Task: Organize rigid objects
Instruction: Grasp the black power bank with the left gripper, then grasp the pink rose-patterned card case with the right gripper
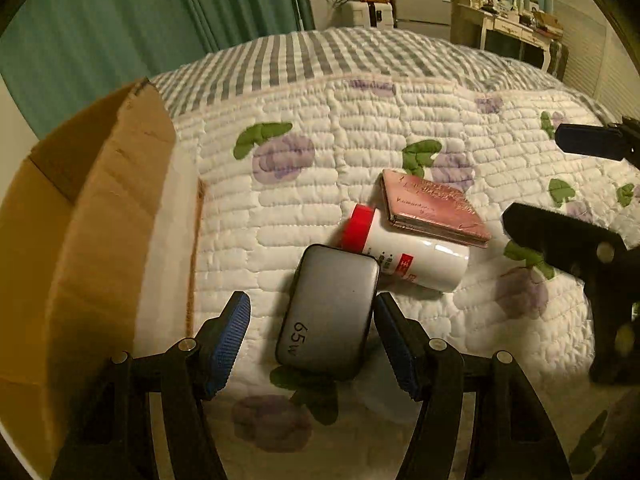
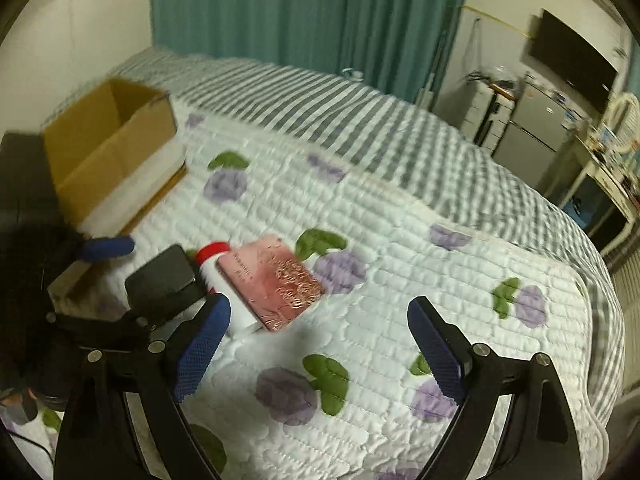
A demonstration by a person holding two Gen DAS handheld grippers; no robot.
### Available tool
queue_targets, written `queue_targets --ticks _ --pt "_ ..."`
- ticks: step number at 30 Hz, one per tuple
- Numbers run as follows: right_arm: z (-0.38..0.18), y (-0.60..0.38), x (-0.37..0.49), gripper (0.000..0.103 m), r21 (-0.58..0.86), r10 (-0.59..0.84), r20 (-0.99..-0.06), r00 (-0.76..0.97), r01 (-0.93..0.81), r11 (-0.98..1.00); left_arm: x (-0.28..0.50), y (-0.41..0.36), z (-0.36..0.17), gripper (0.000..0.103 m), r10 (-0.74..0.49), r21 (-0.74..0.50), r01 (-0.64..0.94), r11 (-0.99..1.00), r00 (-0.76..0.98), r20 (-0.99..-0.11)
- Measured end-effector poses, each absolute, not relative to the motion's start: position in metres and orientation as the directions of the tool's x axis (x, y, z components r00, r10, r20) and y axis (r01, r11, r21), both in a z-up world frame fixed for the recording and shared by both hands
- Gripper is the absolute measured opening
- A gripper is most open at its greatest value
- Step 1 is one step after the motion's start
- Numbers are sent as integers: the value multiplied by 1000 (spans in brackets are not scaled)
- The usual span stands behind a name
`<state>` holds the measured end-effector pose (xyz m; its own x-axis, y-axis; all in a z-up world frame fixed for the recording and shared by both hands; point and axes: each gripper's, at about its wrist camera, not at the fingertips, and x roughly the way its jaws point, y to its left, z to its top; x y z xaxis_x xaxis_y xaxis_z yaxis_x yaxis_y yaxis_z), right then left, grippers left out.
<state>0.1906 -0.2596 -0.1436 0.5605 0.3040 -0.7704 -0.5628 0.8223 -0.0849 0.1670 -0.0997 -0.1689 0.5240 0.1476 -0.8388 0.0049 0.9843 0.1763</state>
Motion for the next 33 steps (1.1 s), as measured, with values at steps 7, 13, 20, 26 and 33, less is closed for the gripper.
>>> queue_targets --ticks 7,13,20,26,33 --pt "-165 -234 196 86 -110 311 -805 505 -643 758 173 -95 -185 62 107 137 20 990 517 -849" --pt "-176 -222 205 67 -104 323 -817 478 -672 734 167 -85 -176 44 73 75 -18 997 539 -839" --pt "-177 -219 211 50 -140 316 -797 516 -665 733 166 -76 -175 44 58 38 -48 998 538 -841" --pt "-182 -211 215 49 -210 274 -788 551 -660 722 171 -79 -173 44 61 39 -52 998 532 -845" --pt "-192 -210 229 76 -256 220 -782 583 -623 739 173 -80 -175 44 61 41 -49 998 529 -846"
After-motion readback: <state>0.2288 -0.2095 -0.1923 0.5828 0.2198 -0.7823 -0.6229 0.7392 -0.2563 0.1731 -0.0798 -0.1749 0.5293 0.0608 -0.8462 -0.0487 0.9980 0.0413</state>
